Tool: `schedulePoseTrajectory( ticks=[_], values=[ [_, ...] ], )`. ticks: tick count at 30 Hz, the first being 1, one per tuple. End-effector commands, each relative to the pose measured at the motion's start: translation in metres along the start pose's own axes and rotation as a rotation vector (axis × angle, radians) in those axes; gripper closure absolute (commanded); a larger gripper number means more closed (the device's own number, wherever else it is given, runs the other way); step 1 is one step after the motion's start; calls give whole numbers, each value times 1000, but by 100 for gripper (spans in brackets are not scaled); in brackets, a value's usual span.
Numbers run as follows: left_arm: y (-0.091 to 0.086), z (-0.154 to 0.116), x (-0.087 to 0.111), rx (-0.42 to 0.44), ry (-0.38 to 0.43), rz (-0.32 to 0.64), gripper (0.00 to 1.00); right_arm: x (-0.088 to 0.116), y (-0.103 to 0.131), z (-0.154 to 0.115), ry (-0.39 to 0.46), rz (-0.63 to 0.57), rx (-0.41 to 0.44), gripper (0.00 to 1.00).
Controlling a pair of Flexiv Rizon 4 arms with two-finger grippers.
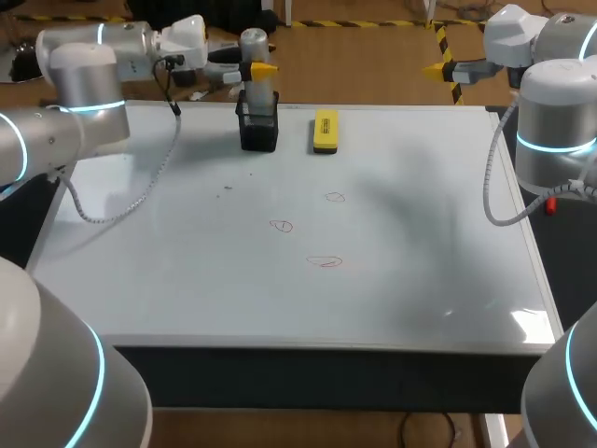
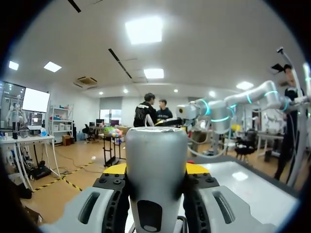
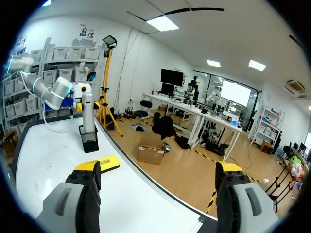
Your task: Pick up the inspection probe, press it on each red-marked spot on the whiteboard one by one, put down the probe, pick up the eraser, and wipe off all the red marks.
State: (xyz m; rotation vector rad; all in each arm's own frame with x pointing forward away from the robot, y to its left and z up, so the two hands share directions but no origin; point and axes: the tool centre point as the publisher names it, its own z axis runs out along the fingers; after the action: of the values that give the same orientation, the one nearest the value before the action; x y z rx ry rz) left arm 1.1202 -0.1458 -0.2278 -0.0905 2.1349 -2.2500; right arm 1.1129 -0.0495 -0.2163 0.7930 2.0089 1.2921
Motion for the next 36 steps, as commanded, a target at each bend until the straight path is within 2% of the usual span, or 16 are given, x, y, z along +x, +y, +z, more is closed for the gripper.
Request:
schedulePoseTrajectory(
  ticks=[1,12,23,27,36],
  values=[
    [-21,-2,10,-18,-30,24,100,0,0,0,1,0,1,0],
    [-57,-3,17,-38,-19,76,100,0,0,0,1,0,1,0],
    [-94,-22,35,-37,-53,90,100,0,0,0,1,0,1,0],
    [-99,-40,41,-55,-89,81,100,0,0,0,1,0,1,0],
    [-89,-89,57,-77,-178,72,100,0,0,0,1,0,1,0]
  ],
)
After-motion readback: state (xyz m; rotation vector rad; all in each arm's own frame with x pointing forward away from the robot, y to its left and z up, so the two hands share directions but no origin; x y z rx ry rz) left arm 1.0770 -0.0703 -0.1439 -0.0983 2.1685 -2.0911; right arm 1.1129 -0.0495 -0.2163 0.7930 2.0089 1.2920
